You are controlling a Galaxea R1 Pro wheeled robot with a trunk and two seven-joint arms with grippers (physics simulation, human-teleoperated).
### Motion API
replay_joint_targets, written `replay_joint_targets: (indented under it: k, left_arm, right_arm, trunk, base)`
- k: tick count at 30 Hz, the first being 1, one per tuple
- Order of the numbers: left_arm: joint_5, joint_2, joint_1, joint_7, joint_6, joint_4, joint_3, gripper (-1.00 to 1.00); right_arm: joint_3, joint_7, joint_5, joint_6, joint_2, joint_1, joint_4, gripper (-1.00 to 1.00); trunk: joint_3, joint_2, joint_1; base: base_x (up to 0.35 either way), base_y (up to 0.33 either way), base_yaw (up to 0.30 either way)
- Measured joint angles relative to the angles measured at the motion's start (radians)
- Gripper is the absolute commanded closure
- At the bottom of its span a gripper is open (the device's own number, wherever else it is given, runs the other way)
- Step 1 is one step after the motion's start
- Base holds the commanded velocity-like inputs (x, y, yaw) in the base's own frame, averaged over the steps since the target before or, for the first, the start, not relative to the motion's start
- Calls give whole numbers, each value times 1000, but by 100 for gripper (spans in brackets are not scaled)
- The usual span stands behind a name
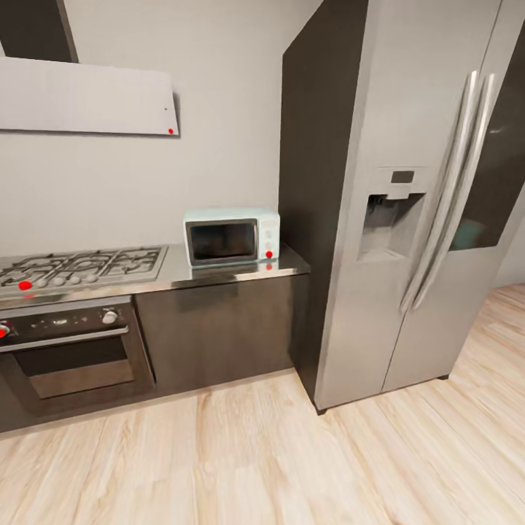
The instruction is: In the kitchen, take the popcorn bag from the countertop, put it into the microwave, and heat it until the popcorn is cooked so the cooked popcorn ends up inside the bag.
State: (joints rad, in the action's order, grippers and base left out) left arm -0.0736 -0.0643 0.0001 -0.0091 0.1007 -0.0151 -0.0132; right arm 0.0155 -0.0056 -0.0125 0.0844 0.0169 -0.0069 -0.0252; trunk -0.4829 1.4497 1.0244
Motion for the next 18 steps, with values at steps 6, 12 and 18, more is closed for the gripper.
replay_joint_targets:
  k: [6, 12, 18]
  left_arm:
    - [0, 0, 0, -1, 0, 0, 0, -100]
    - [0, 0, 0, -1, 0, 0, 0, -100]
    - [0, 0, 0, -1, 1, 0, 0, -100]
  right_arm:
    - [0, 0, 0, 0, 0, 0, 0, -100]
    - [0, 0, 0, 0, -1, 0, 0, -100]
    - [0, 0, 0, 0, -1, 0, 0, -100]
  trunk:
    - [0, 0, 0]
    - [0, 0, 0]
    - [0, 0, 0]
  base:
    - [325, 0, 0]
    - [325, -7, 0]
    - [325, -71, 0]
